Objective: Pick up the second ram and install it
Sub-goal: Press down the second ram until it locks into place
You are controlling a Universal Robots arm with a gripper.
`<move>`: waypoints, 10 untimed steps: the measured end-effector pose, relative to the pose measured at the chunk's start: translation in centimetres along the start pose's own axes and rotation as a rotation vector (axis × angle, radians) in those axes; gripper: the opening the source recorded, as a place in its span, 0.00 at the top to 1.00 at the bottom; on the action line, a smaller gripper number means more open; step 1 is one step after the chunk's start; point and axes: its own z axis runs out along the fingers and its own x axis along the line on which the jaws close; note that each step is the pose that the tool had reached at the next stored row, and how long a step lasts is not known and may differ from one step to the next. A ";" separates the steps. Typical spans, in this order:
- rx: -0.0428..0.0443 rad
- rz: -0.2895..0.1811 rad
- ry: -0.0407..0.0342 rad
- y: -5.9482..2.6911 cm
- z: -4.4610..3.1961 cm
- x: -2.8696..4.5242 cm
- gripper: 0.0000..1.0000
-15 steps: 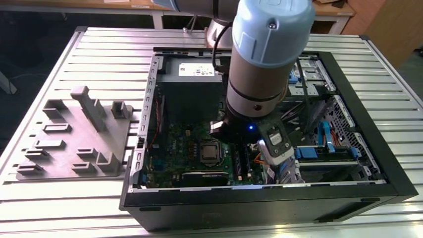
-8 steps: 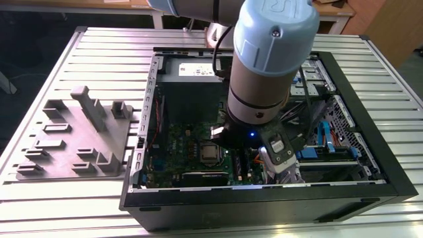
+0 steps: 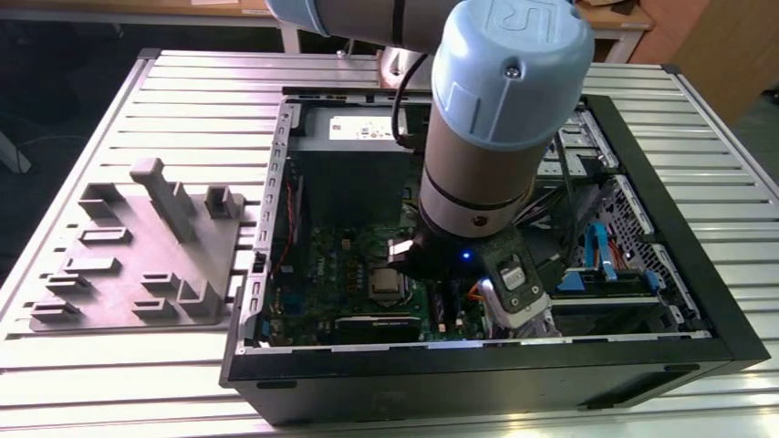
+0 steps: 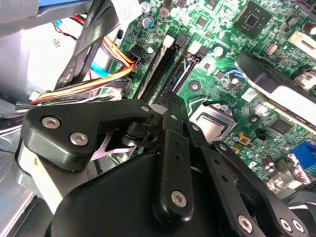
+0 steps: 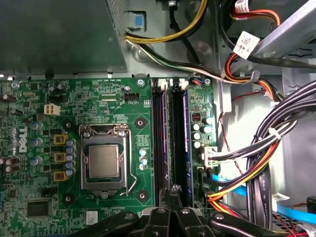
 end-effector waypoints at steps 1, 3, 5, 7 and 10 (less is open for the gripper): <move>0.0000 0.000 0.0000 0.00 0.01 -0.05 0.93; 0.0001 0.000 0.0000 -0.01 0.02 -0.09 0.93; -0.0003 0.000 -0.0001 -0.02 0.19 -0.08 0.93; 0.0000 0.000 0.0000 -0.05 0.42 -0.07 0.93; 0.0002 0.000 0.0000 -0.06 0.53 -0.07 0.93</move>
